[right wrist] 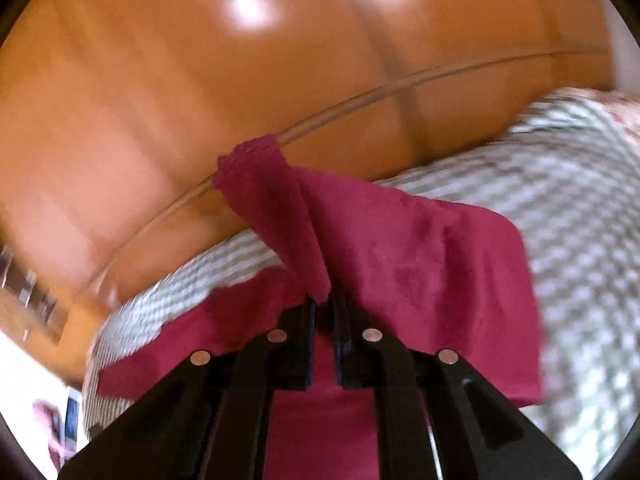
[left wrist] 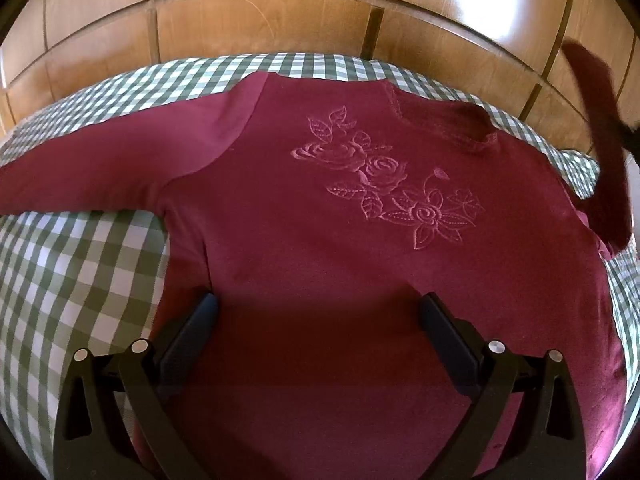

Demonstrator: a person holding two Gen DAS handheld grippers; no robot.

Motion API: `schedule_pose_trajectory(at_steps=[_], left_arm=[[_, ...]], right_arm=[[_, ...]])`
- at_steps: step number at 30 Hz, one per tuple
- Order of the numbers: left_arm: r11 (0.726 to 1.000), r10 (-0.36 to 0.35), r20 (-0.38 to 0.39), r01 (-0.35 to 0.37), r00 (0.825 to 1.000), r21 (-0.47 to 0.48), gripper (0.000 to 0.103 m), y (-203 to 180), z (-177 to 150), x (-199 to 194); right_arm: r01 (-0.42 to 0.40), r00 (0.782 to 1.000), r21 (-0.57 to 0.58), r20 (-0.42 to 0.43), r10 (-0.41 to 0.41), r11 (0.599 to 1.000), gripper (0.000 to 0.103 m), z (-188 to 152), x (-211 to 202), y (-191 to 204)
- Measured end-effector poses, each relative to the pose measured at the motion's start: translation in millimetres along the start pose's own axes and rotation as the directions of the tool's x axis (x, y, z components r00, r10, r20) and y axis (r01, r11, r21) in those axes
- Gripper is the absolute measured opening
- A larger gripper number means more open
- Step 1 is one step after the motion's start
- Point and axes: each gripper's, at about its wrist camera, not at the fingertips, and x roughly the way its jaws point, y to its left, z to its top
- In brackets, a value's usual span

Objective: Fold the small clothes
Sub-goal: 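Grasp the sleeve with the right tool and fold it across the sweater body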

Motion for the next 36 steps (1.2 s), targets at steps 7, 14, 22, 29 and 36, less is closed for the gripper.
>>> schedule_pose_trajectory(at_steps=[7,14,22,29,36], left_arm=[[1.000,-0.022,0.001,0.022,1.000,-0.014,0.099,2.0,-0.5,-2.6],[0.986,-0.123,-0.002,0.122,0.992,-0.116,0.093,14.4,13.6,-18.0],[0.953,-0.242,-0.008,0.236,0.970,-0.191,0.082,8.2,65.9,4.4],[0.932,-0.323,-0.082,0.301,0.943,-0.203,0.058,-27.3,99.5,48.1],[0.886,-0.409,-0.017,0.393,0.912,-0.244,0.006,-20.5,123.4,29.3]], right_arm=[[-0.071,0.988,-0.110,-0.147,0.054,0.991,0.045,-40.5,62.2,81.8],[-0.093,0.992,-0.077,-0.091,0.086,0.993,0.082,-71.3,6.8,48.4],[-0.038,0.995,0.172,-0.081,0.053,0.984,0.091,-112.9,-47.7,-46.7],[-0.064,0.997,0.335,-0.026,0.077,0.940,0.095,-102.7,-39.2,-91.0],[-0.079,0.997,0.387,0.025,0.075,0.919,0.096,-76.0,-21.6,-102.1]])
